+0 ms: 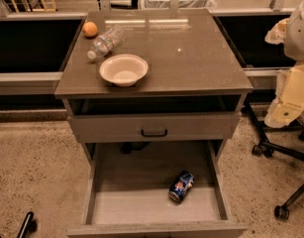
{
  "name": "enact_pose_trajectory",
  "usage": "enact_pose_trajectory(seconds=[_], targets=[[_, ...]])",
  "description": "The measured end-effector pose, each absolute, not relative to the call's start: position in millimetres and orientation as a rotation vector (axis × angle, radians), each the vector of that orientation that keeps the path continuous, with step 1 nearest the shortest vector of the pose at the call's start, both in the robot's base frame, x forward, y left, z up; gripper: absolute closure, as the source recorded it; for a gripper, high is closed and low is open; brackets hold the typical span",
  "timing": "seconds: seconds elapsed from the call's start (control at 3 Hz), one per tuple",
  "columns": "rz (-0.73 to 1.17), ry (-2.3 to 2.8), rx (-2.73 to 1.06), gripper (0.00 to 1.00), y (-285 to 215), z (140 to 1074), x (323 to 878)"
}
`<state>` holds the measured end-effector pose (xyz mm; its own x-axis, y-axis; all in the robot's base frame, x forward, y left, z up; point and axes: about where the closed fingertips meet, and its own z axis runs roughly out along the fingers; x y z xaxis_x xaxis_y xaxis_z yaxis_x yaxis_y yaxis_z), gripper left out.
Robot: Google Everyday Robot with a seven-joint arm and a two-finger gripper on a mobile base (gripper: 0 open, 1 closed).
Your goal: Pick pepsi can from middle drawer and place on counter
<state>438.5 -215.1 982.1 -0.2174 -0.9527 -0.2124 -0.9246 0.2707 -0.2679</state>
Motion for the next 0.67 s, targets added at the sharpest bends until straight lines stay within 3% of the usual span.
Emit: enact_pose_trajectory(seconds=[0.67], targets=[[-0.112, 2.193, -1.72, 0.0, -213.2, 983.3, 439.4]])
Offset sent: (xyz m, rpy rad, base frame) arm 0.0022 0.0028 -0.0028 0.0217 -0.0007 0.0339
